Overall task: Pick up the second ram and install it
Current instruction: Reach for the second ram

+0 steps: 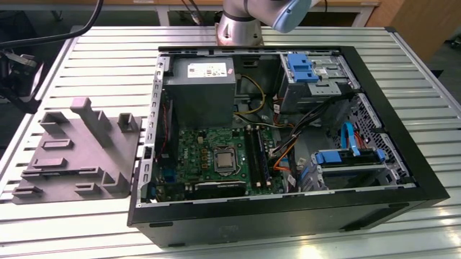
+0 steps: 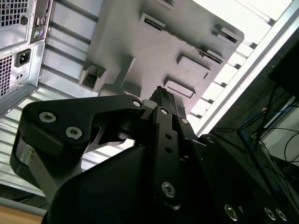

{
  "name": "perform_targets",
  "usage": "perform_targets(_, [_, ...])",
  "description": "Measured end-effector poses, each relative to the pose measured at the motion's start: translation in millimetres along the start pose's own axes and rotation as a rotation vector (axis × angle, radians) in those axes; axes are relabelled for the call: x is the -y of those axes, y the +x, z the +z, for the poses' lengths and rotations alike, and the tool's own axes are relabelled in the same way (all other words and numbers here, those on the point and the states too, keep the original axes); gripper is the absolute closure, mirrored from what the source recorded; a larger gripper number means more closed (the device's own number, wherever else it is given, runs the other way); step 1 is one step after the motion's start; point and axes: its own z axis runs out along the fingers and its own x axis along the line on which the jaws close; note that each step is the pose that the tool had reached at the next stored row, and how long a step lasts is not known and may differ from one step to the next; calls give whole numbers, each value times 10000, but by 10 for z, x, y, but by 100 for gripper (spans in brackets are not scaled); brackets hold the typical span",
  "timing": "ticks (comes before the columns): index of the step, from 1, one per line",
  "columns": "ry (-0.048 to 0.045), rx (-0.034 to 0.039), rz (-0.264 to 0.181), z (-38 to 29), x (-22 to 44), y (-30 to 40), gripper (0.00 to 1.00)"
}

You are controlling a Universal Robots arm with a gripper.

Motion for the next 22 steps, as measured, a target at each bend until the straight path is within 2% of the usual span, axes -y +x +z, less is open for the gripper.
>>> perform_targets(22, [0, 0, 0, 43, 55, 51, 89])
